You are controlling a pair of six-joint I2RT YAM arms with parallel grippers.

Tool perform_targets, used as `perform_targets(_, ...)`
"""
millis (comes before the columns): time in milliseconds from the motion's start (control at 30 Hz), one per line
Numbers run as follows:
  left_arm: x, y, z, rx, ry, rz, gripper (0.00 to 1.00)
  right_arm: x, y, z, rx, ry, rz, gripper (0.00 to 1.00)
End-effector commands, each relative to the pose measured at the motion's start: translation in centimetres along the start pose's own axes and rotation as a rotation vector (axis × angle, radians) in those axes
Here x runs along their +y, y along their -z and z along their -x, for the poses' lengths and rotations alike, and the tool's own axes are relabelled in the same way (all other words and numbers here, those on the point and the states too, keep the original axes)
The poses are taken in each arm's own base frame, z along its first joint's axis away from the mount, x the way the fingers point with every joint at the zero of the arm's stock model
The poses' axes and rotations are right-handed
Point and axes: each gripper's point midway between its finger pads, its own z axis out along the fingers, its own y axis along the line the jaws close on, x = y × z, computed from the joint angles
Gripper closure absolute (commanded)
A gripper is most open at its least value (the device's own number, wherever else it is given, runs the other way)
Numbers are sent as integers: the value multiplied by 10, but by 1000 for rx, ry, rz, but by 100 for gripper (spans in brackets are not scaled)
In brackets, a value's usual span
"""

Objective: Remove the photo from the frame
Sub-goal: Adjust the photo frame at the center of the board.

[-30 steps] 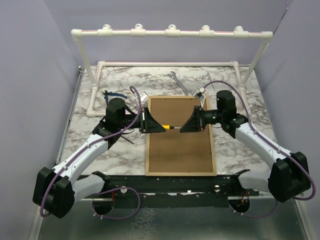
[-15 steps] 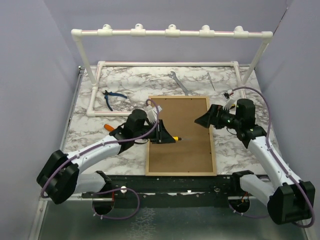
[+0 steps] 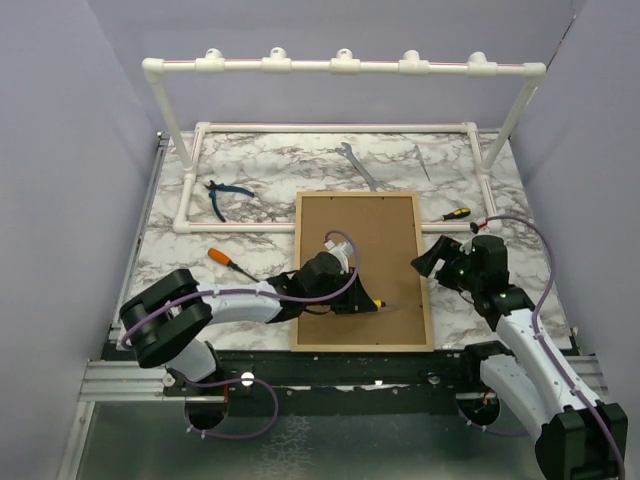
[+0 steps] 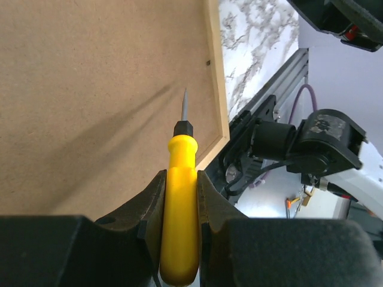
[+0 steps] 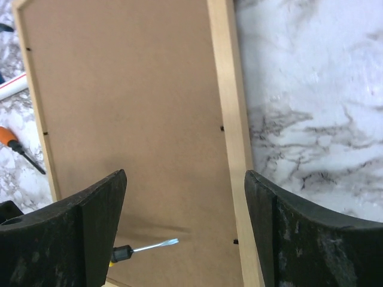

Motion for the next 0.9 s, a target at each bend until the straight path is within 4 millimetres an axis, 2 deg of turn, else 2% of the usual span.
perform_targets(0,-12,-22,9,-56,35,-18,100,-18,-3,-19,42,-91,-71,19)
perform_targets(267,-16,-34,7,-62,101,-59,100,-20,-6,-43,85,-180,-39,22)
perform_targets(533,-19,-48,-5,-11,153,-110,100,-26,-9,-61,112,-252,-43,27)
perform_targets(633,-17,-51,-8,-3,170,-119,100,-22,-11,-66,138,-274,-14,34)
perform_targets(800,-19,-54,-11,14,180,-133,100,-16,-15,-72,167,-308,27,60)
perform_targets(867,-19,-54,-11,19,184,-135,100,-15,-17,-73,169,-317,34,64)
